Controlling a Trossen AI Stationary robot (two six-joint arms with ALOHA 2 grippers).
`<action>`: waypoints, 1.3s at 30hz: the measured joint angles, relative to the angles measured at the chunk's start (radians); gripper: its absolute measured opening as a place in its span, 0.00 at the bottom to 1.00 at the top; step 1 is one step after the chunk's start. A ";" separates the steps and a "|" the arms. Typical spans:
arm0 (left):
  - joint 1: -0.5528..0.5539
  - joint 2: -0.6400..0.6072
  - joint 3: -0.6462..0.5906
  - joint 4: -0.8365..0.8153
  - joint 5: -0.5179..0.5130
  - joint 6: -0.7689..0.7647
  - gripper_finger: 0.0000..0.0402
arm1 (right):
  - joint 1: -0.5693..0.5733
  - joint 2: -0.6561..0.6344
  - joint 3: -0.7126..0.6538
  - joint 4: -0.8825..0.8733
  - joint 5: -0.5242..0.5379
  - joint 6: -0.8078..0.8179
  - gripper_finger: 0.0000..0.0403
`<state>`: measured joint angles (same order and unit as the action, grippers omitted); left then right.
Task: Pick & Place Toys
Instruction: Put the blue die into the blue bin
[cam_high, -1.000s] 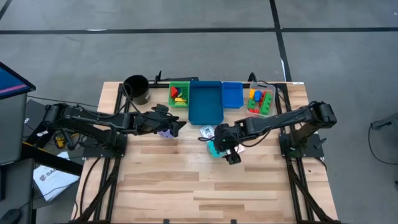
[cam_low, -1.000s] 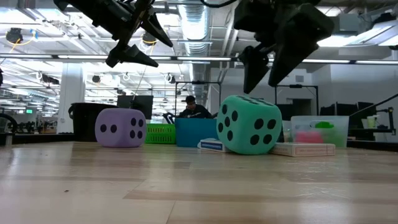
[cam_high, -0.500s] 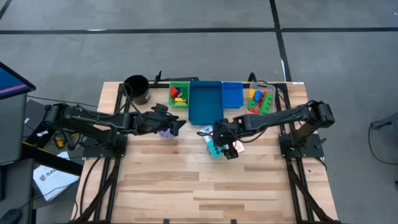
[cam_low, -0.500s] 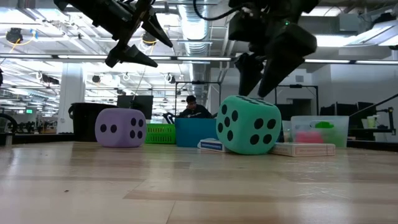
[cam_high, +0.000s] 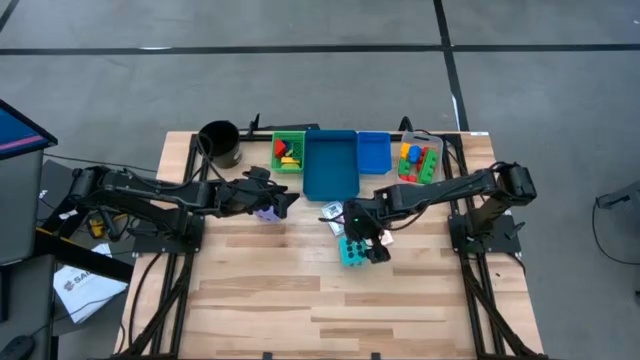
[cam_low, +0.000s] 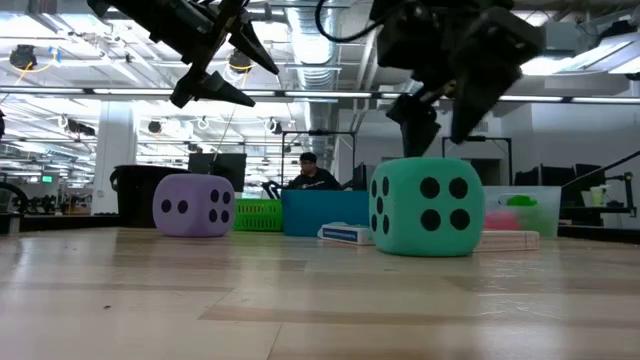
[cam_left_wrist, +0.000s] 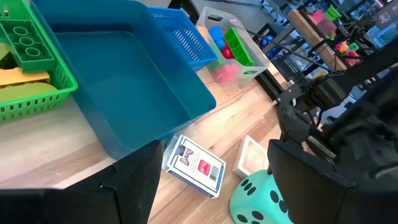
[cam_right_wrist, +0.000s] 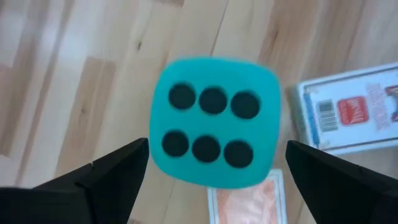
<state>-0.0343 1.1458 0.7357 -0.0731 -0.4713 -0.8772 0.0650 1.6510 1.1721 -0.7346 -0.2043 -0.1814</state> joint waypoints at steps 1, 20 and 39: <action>0.000 0.000 0.000 0.000 0.000 0.000 0.71 | -0.001 -0.002 0.000 0.007 0.000 0.006 0.93; 0.000 0.000 0.000 -0.001 0.000 0.004 0.71 | 0.000 -0.003 0.001 0.010 -0.008 0.051 0.93; 0.000 0.000 0.000 -0.001 0.001 0.004 0.71 | 0.000 0.000 0.001 0.014 -0.038 0.053 0.93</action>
<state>-0.0342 1.1458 0.7357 -0.0742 -0.4706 -0.8730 0.0650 1.6508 1.1732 -0.7208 -0.2422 -0.1287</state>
